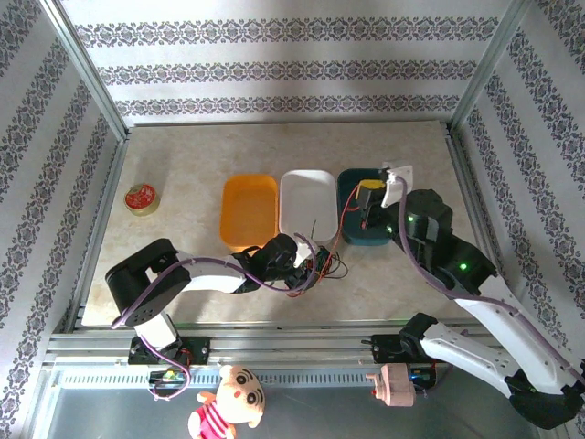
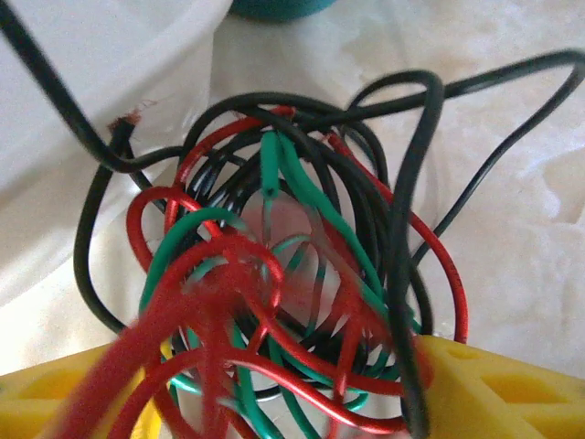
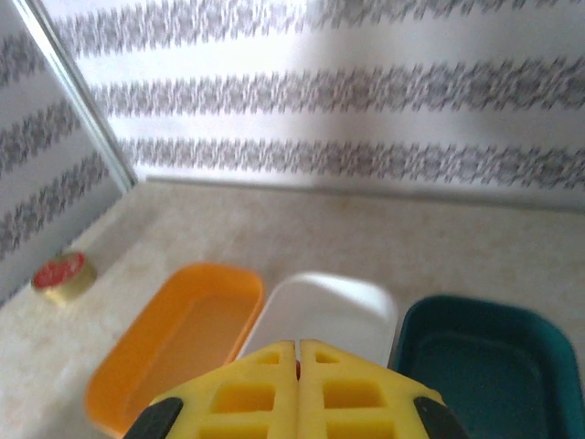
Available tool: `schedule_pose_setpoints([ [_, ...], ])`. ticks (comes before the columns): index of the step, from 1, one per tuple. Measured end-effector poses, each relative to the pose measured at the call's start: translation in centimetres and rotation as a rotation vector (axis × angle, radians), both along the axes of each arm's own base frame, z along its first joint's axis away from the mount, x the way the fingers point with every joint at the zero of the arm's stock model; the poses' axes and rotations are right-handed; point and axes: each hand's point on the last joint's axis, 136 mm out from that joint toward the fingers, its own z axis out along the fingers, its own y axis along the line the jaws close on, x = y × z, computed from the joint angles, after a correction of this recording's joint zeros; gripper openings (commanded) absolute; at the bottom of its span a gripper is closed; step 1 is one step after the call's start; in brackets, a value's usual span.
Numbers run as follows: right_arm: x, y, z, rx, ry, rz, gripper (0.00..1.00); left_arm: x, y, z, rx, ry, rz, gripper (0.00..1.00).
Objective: Untangle the cables
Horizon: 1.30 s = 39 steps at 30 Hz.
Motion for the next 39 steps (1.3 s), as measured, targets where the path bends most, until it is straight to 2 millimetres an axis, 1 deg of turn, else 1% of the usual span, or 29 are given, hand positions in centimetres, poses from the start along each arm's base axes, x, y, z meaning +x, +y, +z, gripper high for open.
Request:
schedule_pose_setpoints([
  [3,-0.3,-1.4,2.7,0.038,-0.08,-0.051,0.0,0.1,0.0,-0.2,0.001,-0.003,0.004,0.72],
  [6,-0.5,-2.6,4.3,0.051,-0.136,-0.099,0.0,0.2,0.2,-0.3,0.002,-0.008,0.016,0.74],
  [10,-0.6,-3.5,6.4,0.054,-0.195,-0.137,0.0,0.0,0.9,-0.9,0.019,-0.005,0.029,0.77],
  [12,-0.7,-3.9,7.8,0.06,-0.231,-0.147,0.0,-0.1,1.3,-1.4,0.032,-0.003,0.04,0.8],
  [14,-0.9,-4.5,9.4,0.067,-0.267,-0.16,0.0,0.0,1.4,-1.4,0.028,-0.007,0.046,0.82],
  [16,-1.0,-5.0,11.2,0.081,-0.298,-0.172,0.0,0.1,1.4,-1.3,0.024,-0.011,0.05,0.82],
  [23,-2.2,-7.2,19.1,0.159,-0.457,-0.197,0.0,0.1,1.5,-1.4,0.025,-0.017,0.054,0.83],
  [26,-2.4,-7.9,21.5,0.177,-0.509,-0.207,0.0,0.2,1.6,-1.4,0.028,-0.021,0.058,0.83],
  [28,-2.1,-8.2,22.5,0.174,-0.526,-0.214,0.0,0.2,1.6,-1.4,0.03,-0.022,0.06,0.83],
  [30,-1.4,-8.3,22.8,0.166,-0.527,-0.22,0.0,0.2,1.6,-1.5,0.03,-0.022,0.061,0.84],
  [35,1.7,-8.5,22.1,0.164,-0.482,-0.219,0.0,0.3,1.7,-1.5,0.031,-0.024,0.063,0.84],
  [37,3.3,-8.7,21.9,0.176,-0.458,-0.216,0.0,0.3,1.7,-1.5,0.031,-0.024,0.064,0.84],
  [39,4.6,-8.8,21.9,0.189,-0.44,-0.209,0.0,0.3,1.7,-1.5,0.032,-0.024,0.063,0.84],
])
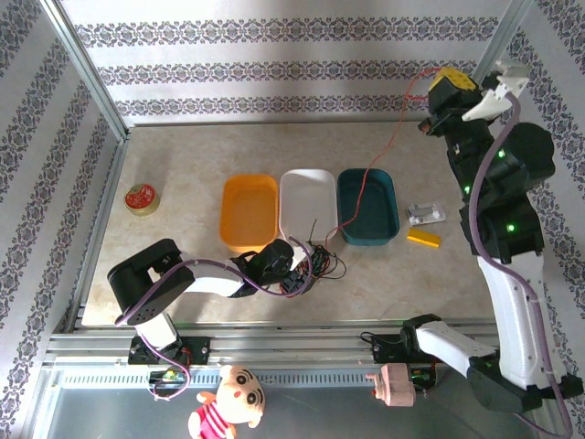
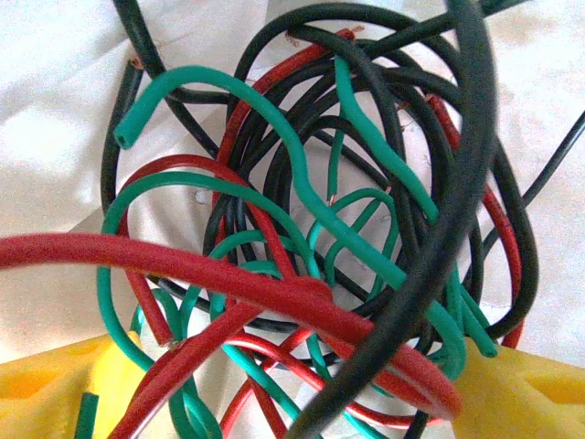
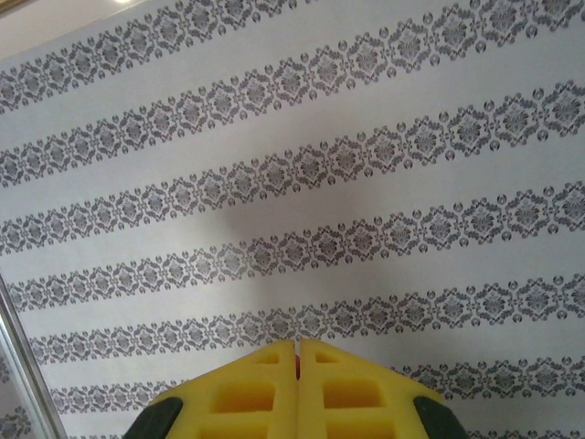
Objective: Untangle the cables
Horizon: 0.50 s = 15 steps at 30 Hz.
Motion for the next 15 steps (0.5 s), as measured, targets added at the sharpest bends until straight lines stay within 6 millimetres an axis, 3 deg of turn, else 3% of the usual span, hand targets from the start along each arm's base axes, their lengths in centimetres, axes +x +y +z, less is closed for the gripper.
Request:
schedule_pose_setpoints([
  [4,0.8,0.2,2.1,0.015,-0.026,0.035,0.0,0.0,0.0,-0.1,0.004,-0.002,0.001,0.85],
  [9,-0.1,0.0,4.4,0.016,-0.08,0.051,0.0,0.0,-0.1,-0.1,0.002,-0.003,0.001,0.86],
  [12,0.4,-0.4,2.9,0.011,-0.051,0.038,0.0,0.0,-0.1,-0.1,0.003,-0.004,0.0,0.87],
  [15,2.0,-0.6,-1.1,0.001,0.039,0.023,0.0,0.0,-0.1,-0.1,0.002,-0.003,0.0,0.87],
])
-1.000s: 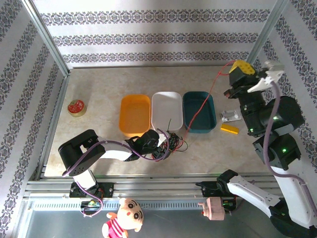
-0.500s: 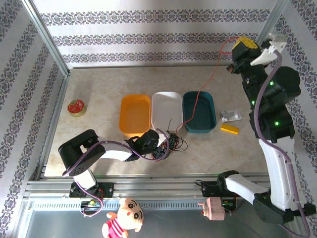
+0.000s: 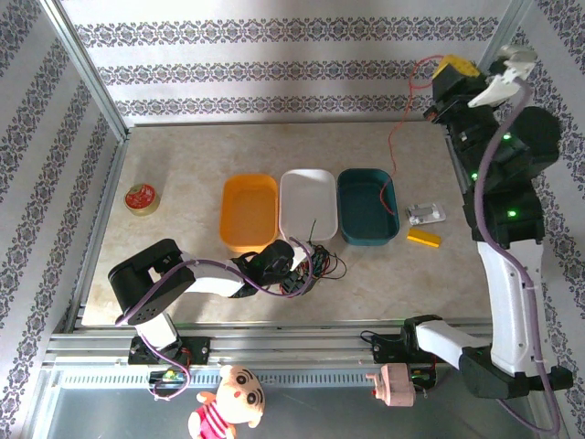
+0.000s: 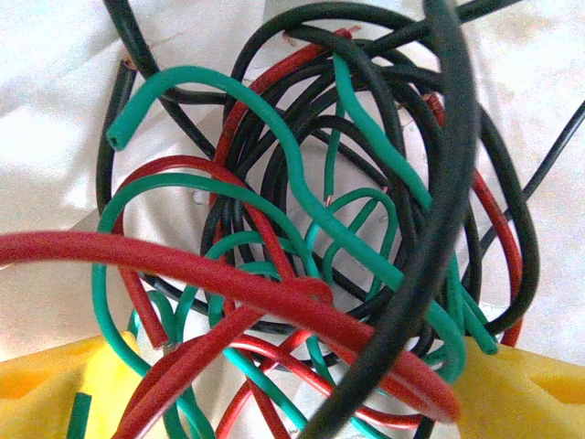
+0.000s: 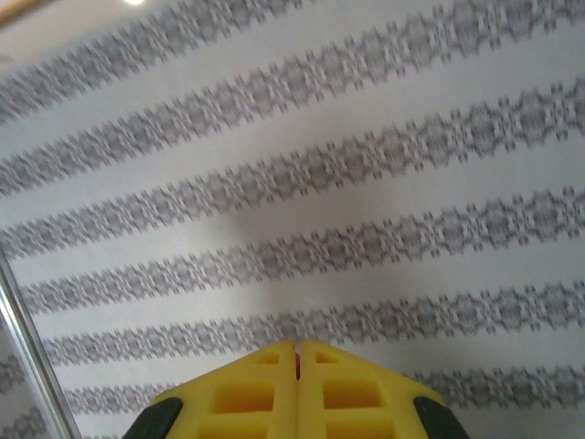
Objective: Untangle the cables
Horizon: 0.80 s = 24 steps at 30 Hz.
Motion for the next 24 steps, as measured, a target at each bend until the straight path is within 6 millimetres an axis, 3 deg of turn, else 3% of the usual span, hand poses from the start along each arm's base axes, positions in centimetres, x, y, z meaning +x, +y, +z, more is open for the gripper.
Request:
schedule_pose_setpoints([
  [2,1.4,0.0,-3.5,-0.009,0.082,-0.007,0.0,0.0,0.0,0.0,0.001,0.0,-0.001,0.87],
  [7,4.6,0.2,-15.1,-0.026,0.352,-0.019,0.0,0.0,0.0,0.0,0.0,0.0,-0.001,0.88],
  [13,4.3,-1.1,-28.2,-0.011,0.638,-0.124,0.0,0.0,0.0,0.0,0.0,0.0,-0.001,0.89],
  [15,3.7,-1.4,-31.6,-0.012,0.711,-0.161,0.0,0.0,0.0,0.0,0.0,-0.001,-0.001,0.89],
  [19,2.6,-2.0,-37.0,0.0,0.824,-0.22,0.0,0.0,0.0,0.0,0.0,-0.001,-0.001,0.9],
  [24,2.4,-2.5,-40.8,0.025,0.915,-0.271,0.0,-0.1,-0.1,0.0,0.001,-0.001,-0.002,0.9],
])
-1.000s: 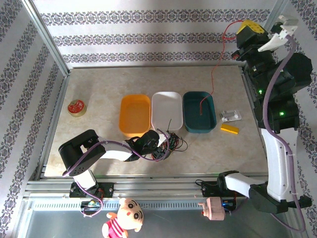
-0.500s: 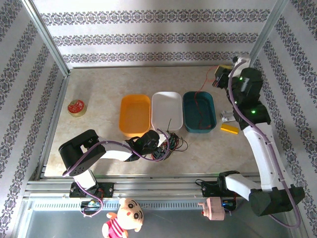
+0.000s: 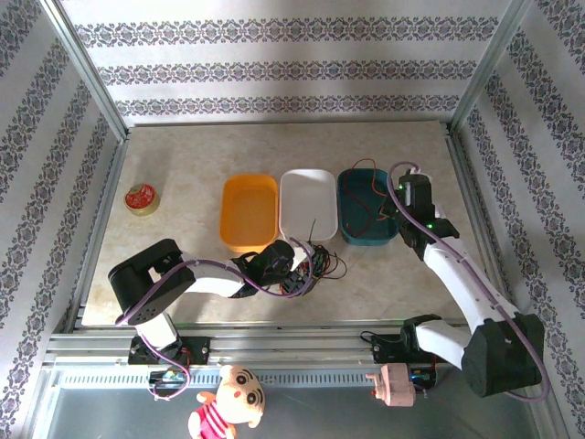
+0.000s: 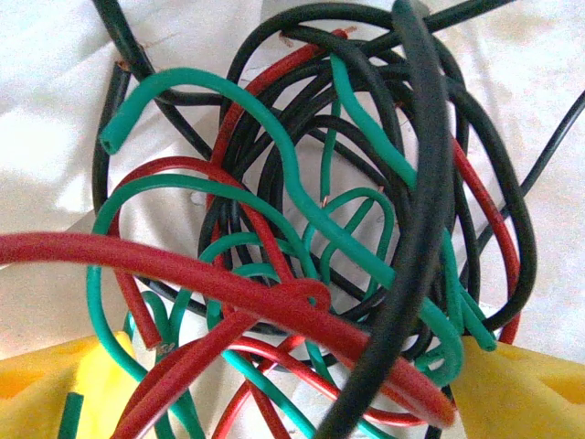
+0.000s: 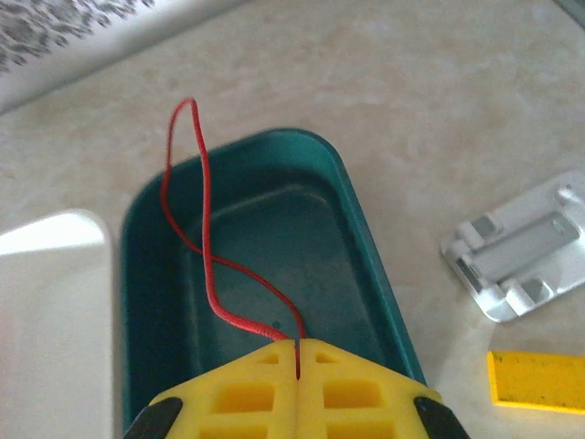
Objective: Untangle the cables
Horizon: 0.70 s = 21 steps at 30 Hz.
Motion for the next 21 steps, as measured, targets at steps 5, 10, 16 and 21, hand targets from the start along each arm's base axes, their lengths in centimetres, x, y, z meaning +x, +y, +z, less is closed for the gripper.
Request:
schedule_pose_setpoints([
  [5,0.3,-0.1,-2.8,0.012,0.081,-0.038,0.0,0.0,0.0,0.0,0.005,-0.006,0.003,0.9],
  [10,0.4,-0.1,-5.8,0.023,0.168,-0.069,0.0,0.0,0.0,0.0,0.006,-0.008,0.005,0.9],
  [16,0.3,0.1,-9.2,0.027,0.265,-0.09,0.0,0.0,0.0,0.0,0.008,-0.012,0.007,0.9],
  [21,0.4,0.5,-10.1,0.024,0.296,-0.092,0.26,0.2,0.3,0.2,0.019,-0.022,0.021,0.9],
])
